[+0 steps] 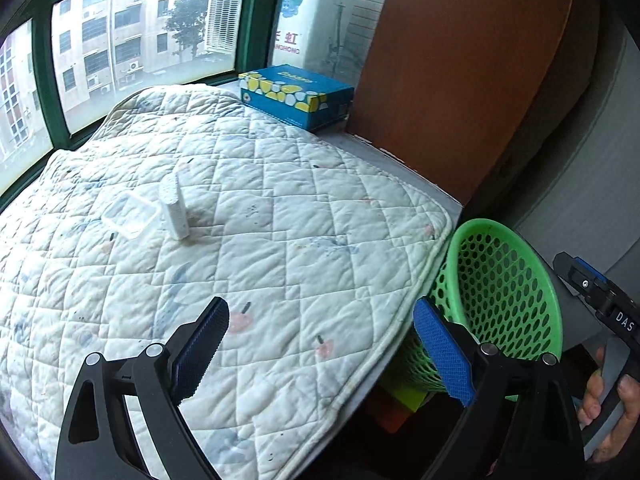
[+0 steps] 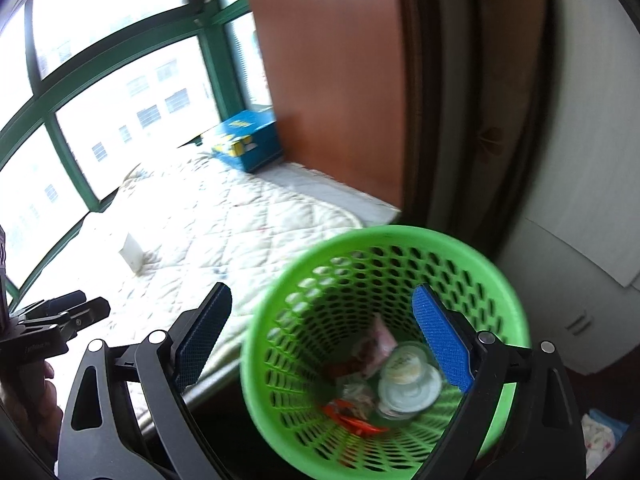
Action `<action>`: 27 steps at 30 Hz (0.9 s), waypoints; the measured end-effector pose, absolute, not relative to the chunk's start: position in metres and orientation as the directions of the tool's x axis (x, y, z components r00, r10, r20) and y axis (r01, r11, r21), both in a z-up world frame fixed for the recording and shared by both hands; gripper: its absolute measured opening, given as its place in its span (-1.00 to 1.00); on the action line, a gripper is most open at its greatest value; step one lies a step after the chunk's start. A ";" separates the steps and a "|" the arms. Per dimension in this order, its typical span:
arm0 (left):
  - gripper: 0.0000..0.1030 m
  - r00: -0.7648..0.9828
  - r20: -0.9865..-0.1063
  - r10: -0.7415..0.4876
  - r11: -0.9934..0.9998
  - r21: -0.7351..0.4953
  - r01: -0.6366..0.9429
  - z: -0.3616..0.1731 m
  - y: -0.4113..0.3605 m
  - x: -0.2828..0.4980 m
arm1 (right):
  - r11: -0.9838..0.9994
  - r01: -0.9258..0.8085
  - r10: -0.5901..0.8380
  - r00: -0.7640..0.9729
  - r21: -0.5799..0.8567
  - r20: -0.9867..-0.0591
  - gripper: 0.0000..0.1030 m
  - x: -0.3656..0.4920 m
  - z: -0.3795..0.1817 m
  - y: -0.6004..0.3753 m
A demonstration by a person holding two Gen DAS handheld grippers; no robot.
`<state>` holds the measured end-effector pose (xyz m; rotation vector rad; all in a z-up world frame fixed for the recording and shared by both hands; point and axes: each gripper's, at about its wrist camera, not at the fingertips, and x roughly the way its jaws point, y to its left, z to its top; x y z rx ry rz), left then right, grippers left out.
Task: Collect trash
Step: 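Move both tools back over the bed toward the white foam block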
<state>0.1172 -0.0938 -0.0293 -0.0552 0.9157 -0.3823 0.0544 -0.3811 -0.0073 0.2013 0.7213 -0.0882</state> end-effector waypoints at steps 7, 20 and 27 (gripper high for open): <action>0.75 0.576 -0.775 -0.260 0.965 -0.196 0.172 -0.038 -0.032 0.122 | 0.986 0.035 0.083 0.739 0.161 -0.669 0.77 0.084 -0.009 -0.336; 0.75 0.580 -0.801 -0.144 0.980 -0.198 -0.031 -0.059 0.060 0.128 | 0.965 -0.184 0.264 0.662 0.189 -0.701 0.77 0.149 -0.027 -0.236; 0.75 0.570 -0.814 -0.111 0.978 -0.191 -0.083 -0.069 0.087 0.134 | 0.938 -0.282 0.337 0.611 0.201 -0.717 0.76 0.189 -0.039 -0.181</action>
